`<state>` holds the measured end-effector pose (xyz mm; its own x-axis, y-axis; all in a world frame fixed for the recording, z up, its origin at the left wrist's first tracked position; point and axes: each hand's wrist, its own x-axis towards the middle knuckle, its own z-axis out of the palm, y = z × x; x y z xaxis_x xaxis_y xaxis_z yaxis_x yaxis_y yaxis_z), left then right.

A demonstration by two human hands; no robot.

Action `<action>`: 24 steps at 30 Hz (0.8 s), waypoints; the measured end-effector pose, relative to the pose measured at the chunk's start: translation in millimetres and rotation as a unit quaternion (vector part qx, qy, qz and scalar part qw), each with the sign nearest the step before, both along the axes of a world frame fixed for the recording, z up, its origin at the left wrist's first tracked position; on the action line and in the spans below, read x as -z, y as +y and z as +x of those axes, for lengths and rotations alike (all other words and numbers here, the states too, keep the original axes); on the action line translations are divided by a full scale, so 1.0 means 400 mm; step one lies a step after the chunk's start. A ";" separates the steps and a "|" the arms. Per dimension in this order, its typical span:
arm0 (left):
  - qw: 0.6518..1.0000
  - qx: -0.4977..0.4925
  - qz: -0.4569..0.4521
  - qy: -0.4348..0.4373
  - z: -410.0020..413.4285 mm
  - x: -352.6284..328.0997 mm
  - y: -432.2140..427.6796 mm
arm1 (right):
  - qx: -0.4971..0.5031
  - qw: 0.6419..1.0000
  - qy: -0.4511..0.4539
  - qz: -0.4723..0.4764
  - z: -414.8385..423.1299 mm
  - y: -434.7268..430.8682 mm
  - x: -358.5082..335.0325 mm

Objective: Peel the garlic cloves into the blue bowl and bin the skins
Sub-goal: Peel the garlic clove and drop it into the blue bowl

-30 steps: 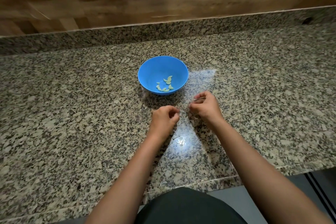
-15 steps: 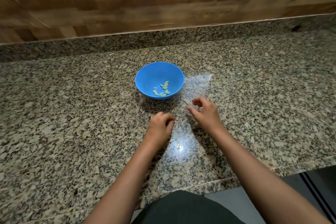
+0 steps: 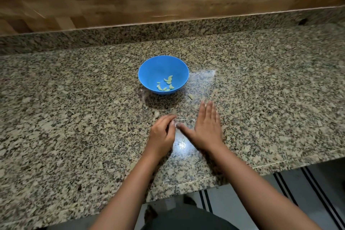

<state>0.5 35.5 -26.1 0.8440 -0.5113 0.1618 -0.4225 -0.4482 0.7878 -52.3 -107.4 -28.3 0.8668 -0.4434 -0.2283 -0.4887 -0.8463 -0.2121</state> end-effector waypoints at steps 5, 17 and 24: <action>0.998 -0.040 -0.032 0.027 -0.011 -0.006 0.011 | -0.096 0.995 -0.026 0.000 0.032 0.011 -0.001; 0.990 -0.107 -0.070 0.065 -0.026 0.007 0.043 | -0.159 0.987 -0.018 0.011 -0.030 0.085 -0.001; 0.991 -0.105 -0.062 0.059 -0.022 0.011 0.046 | -0.136 0.984 -0.109 0.036 0.073 0.086 -0.004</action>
